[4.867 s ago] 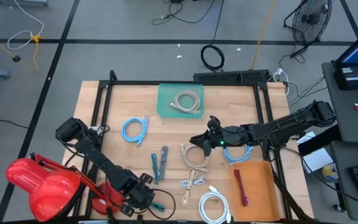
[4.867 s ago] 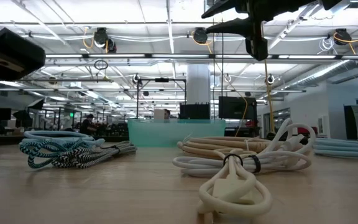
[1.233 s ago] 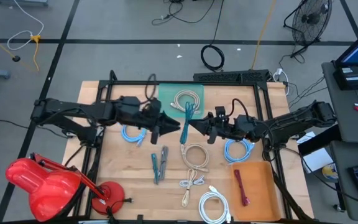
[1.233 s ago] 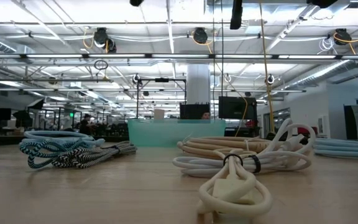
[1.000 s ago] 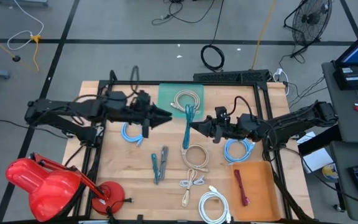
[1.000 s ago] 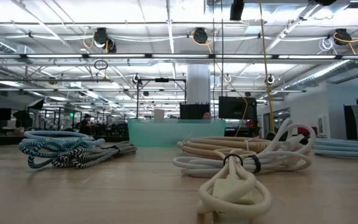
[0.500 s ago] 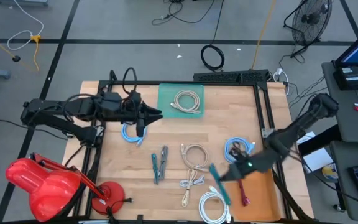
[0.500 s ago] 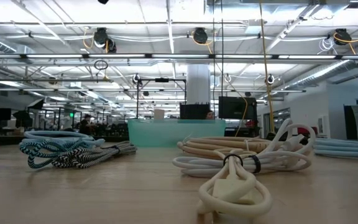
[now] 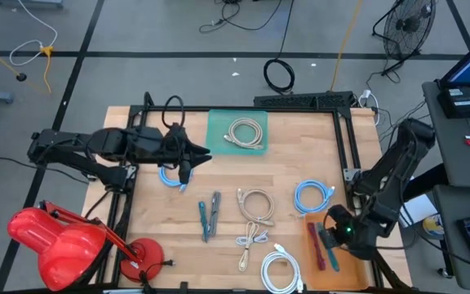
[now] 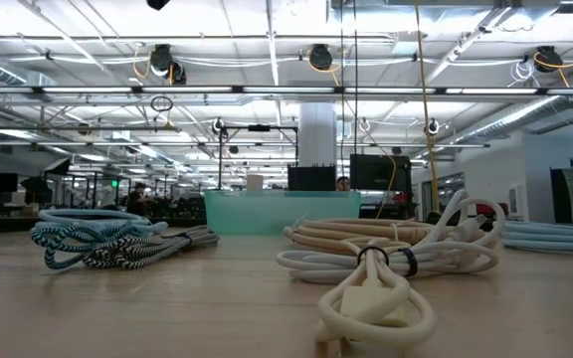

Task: Pick & Place USB Port
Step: Put the bottom blue charger cable into the orange bin

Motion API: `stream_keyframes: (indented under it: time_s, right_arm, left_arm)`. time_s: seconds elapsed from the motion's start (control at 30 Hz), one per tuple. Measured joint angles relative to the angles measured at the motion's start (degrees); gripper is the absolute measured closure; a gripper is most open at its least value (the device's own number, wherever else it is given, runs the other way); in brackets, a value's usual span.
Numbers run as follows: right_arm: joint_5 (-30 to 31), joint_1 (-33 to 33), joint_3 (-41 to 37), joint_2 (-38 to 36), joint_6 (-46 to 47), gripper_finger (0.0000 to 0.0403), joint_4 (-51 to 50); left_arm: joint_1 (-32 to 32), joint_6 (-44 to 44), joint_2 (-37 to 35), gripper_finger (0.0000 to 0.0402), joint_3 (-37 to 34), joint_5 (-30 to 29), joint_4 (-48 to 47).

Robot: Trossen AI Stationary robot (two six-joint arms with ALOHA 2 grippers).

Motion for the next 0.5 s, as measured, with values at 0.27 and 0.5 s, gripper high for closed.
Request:
stream_keyframes:
  time_s: [0.27,0.5]
  right_arm:
    - [-5.28,-0.95,0.0,4.82,0.18,0.0403,-10.58]
    - [-7.71,-1.54,0.0,9.2,0.05,0.0403,-9.31]
  left_arm:
    - [-0.5,-1.48,0.02,0.0284,-0.01,-0.93,-1.09]
    - [-0.44,-2.11,0.02,0.0284,0.0,-0.93,-0.97]
